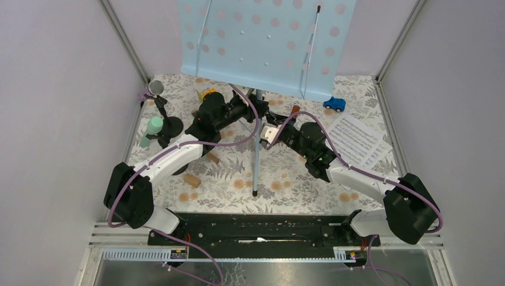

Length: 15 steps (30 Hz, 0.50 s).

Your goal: Pack up the instrument practice props

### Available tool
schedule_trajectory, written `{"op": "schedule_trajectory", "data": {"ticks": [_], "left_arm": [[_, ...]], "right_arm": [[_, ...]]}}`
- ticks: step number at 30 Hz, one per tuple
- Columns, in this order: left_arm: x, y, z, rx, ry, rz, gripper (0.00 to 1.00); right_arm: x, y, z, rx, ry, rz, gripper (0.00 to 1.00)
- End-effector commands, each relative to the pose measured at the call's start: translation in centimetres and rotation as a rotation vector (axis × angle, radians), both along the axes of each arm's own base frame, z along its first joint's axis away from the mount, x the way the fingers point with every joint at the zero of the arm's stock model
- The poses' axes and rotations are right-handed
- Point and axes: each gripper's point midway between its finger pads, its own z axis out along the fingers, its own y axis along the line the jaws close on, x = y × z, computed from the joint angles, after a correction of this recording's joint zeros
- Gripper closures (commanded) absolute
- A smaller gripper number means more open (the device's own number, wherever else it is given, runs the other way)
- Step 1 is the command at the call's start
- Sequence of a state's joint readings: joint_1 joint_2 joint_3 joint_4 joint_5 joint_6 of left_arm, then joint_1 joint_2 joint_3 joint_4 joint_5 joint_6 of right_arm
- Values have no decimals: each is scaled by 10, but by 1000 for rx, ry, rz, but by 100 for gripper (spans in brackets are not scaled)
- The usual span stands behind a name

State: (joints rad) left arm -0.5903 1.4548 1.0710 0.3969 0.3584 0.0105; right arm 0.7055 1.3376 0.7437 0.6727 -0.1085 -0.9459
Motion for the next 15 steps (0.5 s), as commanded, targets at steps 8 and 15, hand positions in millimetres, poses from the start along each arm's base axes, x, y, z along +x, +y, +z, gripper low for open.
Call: {"op": "schedule_trajectory", "data": {"ticks": [8,15], "left_arm": [[-20,-13,-24,65,71,-94,100],[-19,-14,-25,56,81,-95,100]], "right_arm": [[-12,-76,7,207,39,-282,59],[-53,-110,-13,869,339,-336,41]]}}
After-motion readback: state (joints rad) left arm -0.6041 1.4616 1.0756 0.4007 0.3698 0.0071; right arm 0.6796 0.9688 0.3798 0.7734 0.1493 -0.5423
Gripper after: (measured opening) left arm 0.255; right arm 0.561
